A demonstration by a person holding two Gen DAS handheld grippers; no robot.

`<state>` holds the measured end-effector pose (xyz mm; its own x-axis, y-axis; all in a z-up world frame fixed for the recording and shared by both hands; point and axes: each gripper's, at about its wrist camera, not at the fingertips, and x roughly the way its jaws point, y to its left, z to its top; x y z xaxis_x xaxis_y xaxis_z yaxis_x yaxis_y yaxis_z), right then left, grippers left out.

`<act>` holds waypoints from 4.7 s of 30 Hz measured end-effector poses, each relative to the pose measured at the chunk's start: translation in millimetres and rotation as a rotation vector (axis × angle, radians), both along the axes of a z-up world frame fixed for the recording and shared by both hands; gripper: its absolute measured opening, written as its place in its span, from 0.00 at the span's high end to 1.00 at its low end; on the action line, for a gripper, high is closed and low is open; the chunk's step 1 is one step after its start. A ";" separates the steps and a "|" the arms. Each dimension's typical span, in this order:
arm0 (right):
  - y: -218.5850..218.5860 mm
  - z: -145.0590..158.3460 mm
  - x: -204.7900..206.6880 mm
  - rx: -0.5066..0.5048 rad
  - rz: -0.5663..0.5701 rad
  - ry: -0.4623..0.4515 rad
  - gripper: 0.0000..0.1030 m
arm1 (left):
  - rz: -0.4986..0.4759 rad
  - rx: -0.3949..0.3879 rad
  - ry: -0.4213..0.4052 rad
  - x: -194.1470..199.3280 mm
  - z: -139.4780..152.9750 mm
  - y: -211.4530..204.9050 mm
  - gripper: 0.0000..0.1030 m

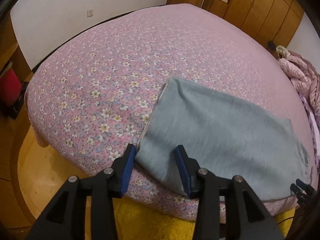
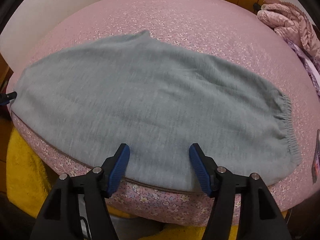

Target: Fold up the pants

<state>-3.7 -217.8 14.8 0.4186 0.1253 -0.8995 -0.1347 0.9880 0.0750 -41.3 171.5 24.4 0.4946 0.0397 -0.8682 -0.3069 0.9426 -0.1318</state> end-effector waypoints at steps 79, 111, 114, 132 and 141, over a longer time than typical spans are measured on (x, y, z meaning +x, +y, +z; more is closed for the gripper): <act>21.2 11.3 3.3 0.012 -0.035 0.022 0.23 | -0.165 -0.122 -0.158 45.6 45.5 -5.1 0.94; -7.9 16.3 -11.1 0.031 -0.057 -0.011 0.23 | -0.401 -0.114 -0.139 48.8 81.3 -137.9 0.94; -12.7 14.6 -11.4 0.035 -0.065 -0.012 0.23 | -0.430 -0.108 -0.122 53.9 75.7 -156.5 0.94; -28.1 -0.1 -9.5 0.051 -0.095 0.022 0.23 | -0.537 -0.092 0.062 87.7 -2.2 -237.5 0.94; -28.0 -3.1 -9.9 0.038 -0.091 0.027 0.23 | -0.557 -0.052 0.094 91.7 -16.8 -246.8 0.91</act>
<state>-13.6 -245.8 11.7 0.4051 0.1225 -0.9060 -0.0424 0.9924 0.1152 50.4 -75.3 7.6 0.3492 -0.2488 -0.9034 0.2221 0.9586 -0.1782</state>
